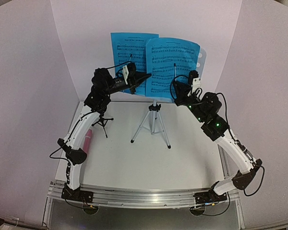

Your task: Set up the instrument practice props

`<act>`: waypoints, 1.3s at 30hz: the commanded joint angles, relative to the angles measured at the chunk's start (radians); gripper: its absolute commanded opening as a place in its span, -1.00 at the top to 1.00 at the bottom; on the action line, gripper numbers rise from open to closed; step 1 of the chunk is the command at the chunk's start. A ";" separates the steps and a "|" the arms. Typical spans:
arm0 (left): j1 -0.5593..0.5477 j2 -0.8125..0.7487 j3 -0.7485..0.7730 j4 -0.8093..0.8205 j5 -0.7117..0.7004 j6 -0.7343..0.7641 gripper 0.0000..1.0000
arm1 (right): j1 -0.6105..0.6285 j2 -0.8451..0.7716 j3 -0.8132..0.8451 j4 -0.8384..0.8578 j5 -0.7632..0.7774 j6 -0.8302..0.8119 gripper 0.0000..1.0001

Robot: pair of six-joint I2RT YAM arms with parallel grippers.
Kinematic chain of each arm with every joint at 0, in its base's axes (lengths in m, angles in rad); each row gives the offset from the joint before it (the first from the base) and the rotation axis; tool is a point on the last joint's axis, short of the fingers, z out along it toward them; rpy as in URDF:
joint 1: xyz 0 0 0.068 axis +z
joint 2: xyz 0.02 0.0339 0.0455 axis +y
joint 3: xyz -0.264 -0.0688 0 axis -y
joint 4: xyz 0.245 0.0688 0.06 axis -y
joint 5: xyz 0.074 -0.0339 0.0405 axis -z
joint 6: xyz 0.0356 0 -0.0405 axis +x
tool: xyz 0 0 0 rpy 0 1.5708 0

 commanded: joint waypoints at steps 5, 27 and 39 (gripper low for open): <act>-0.005 0.043 0.098 0.083 0.042 -0.040 1.00 | 0.007 -0.033 0.026 0.102 -0.049 0.003 1.00; -0.010 0.047 0.124 -0.001 0.074 0.156 1.00 | 0.007 -0.030 0.025 0.102 -0.065 0.001 1.00; -0.010 0.068 0.126 0.042 0.079 0.240 1.00 | 0.007 -0.032 0.022 0.102 -0.069 0.000 1.00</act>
